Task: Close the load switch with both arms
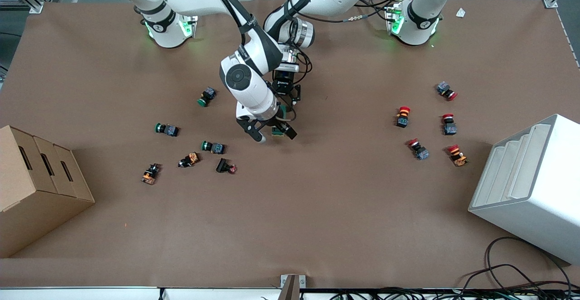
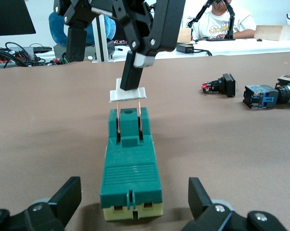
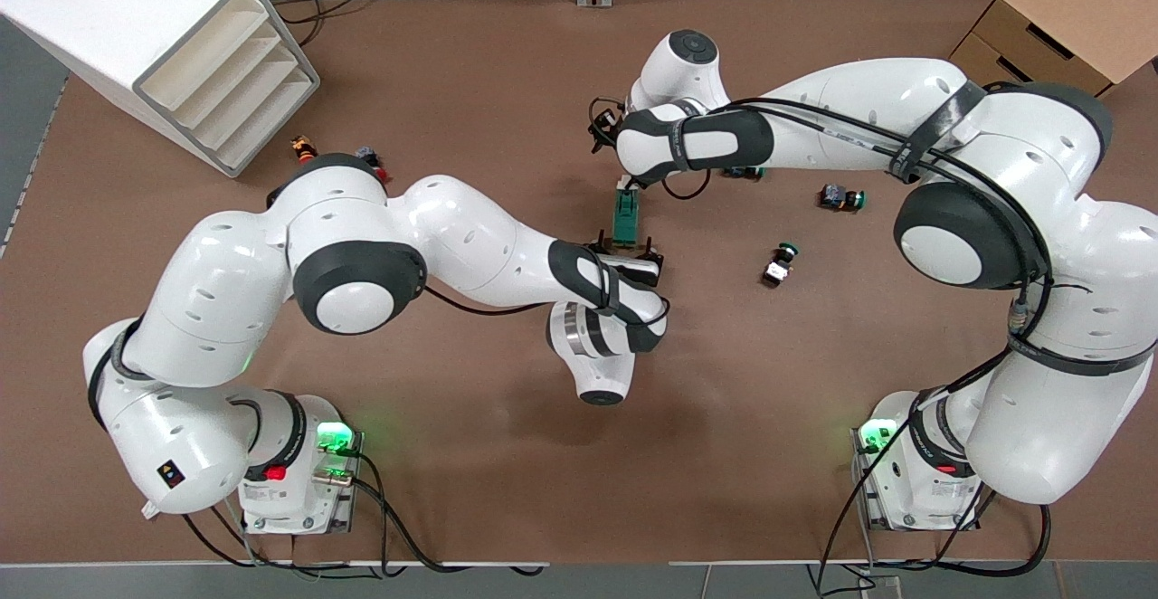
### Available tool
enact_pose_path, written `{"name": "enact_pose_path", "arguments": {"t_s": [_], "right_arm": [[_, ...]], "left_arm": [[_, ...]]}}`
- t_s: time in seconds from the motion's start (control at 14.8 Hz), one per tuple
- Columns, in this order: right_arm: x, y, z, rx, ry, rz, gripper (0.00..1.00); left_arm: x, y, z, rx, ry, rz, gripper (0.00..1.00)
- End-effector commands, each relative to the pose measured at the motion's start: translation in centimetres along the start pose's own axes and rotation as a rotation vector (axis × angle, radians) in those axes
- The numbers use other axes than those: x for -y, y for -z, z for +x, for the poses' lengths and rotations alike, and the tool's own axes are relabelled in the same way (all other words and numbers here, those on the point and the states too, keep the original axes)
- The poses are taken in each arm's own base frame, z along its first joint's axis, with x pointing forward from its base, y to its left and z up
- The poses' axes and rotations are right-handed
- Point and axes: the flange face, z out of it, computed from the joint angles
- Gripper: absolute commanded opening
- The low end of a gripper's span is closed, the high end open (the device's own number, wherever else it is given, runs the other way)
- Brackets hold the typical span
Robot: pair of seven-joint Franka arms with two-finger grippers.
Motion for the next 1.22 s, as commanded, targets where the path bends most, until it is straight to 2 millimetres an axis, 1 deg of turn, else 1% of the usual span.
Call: {"name": "enact_pose_path", "arguments": {"t_s": [0.0, 0.27, 0.41, 0.74, 0.88, 1.15], "right_arm": [[1.1, -1.1, 0.3, 0.003, -0.012, 0.011, 1.0], [1.7, -2.3, 1.0, -0.002, -0.003, 0.012, 1.0], [1.4, -3.3, 1.7, -0.008, -0.005, 0.002, 1.0], [0.8, -5.8, 2.2, -0.015, 0.003, -0.025, 1.0], [0.8, -6.2, 2.5, -0.015, 0.01, -0.028, 1.0], [0.7, -6.0, 3.9, -0.018, 0.02, -0.024, 1.0]], "left_arm": [[-0.3, -0.4, -0.2, -0.017, 0.01, -0.014, 0.99], [-0.3, -0.4, -0.2, -0.017, 0.01, -0.014, 0.99], [-0.3, -0.4, -0.3, -0.016, 0.009, -0.013, 0.99], [-0.2, -0.4, -0.7, -0.012, 0.007, -0.012, 0.99], [-0.2, -0.4, -0.7, -0.012, 0.009, -0.012, 0.99], [-0.2, -0.4, -0.6, -0.013, 0.01, -0.011, 0.99]]}}
